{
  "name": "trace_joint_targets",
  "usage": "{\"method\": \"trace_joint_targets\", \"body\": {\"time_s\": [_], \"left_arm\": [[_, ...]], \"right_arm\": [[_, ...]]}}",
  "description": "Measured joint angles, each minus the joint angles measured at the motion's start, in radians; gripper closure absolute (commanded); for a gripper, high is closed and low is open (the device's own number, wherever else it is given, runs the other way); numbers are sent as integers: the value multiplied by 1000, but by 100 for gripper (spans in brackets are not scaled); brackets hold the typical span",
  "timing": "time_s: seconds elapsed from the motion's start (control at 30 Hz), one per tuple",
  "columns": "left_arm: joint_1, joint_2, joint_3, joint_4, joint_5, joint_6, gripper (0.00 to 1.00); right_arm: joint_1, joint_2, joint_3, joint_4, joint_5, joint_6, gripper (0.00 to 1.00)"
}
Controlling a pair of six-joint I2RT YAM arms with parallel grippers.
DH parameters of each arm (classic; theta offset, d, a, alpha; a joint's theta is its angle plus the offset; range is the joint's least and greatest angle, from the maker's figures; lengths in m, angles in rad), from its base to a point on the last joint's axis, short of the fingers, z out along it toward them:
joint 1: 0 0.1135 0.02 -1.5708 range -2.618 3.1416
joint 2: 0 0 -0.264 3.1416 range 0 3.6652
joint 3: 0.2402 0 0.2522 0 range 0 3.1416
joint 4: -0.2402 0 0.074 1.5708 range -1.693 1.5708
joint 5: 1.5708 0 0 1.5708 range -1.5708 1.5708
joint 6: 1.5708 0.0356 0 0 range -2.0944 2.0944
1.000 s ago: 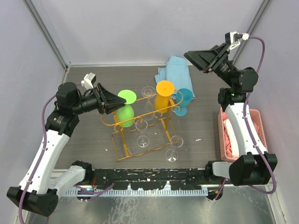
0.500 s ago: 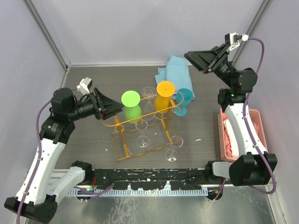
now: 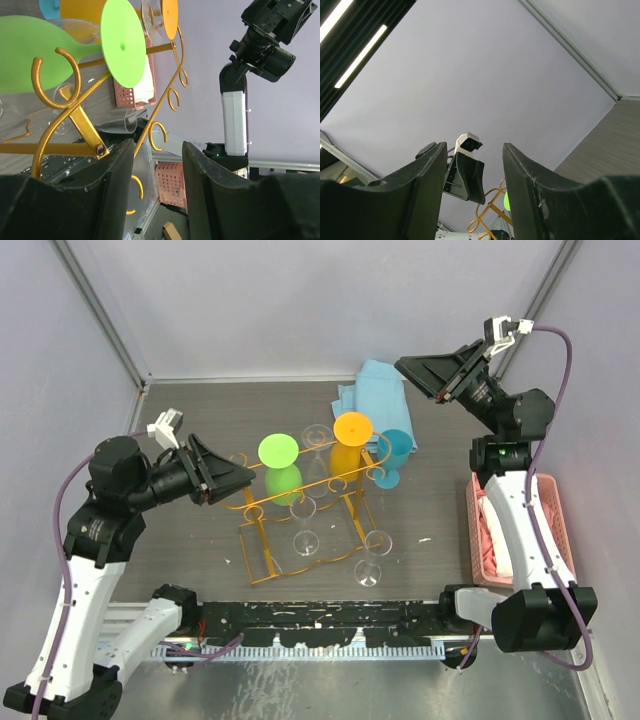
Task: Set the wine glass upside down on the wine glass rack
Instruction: Turn the wine glass upside down at the wine rack.
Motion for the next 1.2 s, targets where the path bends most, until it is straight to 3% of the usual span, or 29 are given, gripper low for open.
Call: {"method": "trace_joint_targets", "body": {"time_s": [0.57, 0.93, 1.2], "left_arm": [[0, -30, 167, -155, -183, 181, 54], [-1, -33, 237, -322, -575, 334, 54], [-1, 7, 237, -319, -798, 421, 50]], "right_arm": [[0, -96, -1, -373, 40, -281, 44], [14, -264, 50, -930, 287, -631, 44], [24, -330, 88, -1302, 428, -752, 45]]}}
